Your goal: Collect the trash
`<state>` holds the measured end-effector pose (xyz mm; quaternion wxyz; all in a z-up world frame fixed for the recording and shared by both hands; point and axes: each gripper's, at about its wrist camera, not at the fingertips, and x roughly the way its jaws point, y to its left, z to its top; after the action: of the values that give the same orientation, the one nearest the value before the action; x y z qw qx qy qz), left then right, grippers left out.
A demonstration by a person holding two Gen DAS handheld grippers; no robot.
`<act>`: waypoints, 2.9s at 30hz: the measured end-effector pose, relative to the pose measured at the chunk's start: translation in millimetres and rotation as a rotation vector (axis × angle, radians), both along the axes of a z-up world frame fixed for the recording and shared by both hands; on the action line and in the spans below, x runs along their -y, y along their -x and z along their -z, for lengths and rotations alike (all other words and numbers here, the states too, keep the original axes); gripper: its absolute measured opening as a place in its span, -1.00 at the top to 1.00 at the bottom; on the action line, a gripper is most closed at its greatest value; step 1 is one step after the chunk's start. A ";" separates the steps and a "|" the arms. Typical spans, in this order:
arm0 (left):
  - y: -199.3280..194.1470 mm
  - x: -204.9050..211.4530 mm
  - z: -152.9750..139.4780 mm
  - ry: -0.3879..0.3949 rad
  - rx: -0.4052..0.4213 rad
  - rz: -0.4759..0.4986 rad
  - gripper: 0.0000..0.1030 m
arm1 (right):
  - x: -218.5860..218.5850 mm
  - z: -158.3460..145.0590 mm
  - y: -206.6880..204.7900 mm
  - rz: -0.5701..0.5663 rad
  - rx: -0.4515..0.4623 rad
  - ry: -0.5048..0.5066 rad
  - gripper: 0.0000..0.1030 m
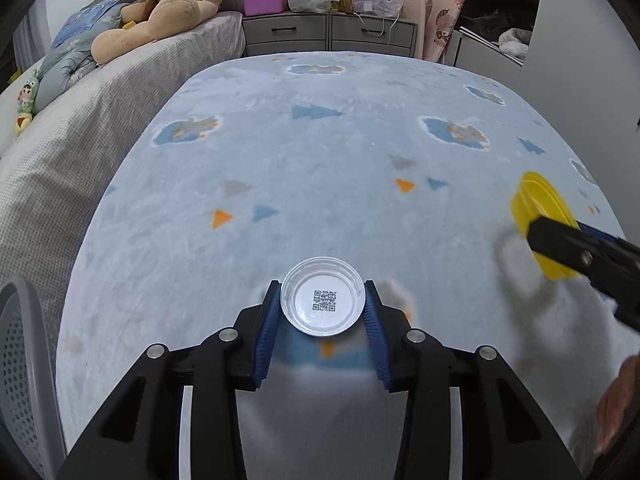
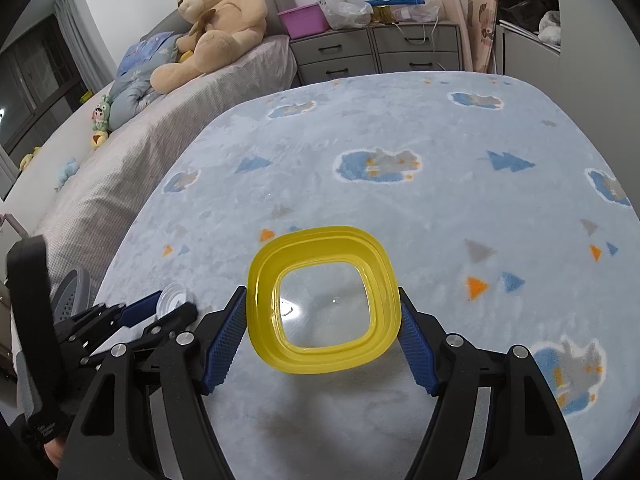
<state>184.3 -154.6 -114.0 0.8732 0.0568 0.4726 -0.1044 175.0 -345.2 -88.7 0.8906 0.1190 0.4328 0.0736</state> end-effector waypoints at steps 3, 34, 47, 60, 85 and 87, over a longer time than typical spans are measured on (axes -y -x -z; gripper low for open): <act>22.8 -14.5 -2.1 -0.009 0.001 0.011 0.24 | -9.3 1.6 3.2 -0.015 -0.005 0.016 -0.34; 108.7 -335.7 -68.6 -0.055 0.194 -0.417 0.24 | -312.4 -39.7 52.7 -0.387 0.082 0.006 -0.34; 109.4 -375.2 -44.0 0.021 0.138 -0.475 0.24 | -384.2 -23.6 52.2 -0.503 0.054 0.027 -0.35; 109.3 -383.3 -39.5 0.023 0.120 -0.501 0.04 | -401.5 -19.6 47.0 -0.521 0.056 0.033 -0.39; 114.0 -387.6 -44.2 -0.010 0.143 -0.554 -0.54 | -391.3 -18.6 51.4 -0.493 0.057 0.022 -0.61; 114.2 -388.0 -44.0 -0.011 0.142 -0.555 -0.55 | -390.7 -18.8 52.0 -0.492 0.058 0.025 -0.62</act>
<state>70.1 233.4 -70.0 0.8990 -0.0629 0.4083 0.1456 123.0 45.5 -70.0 0.8594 -0.0029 0.4237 0.2861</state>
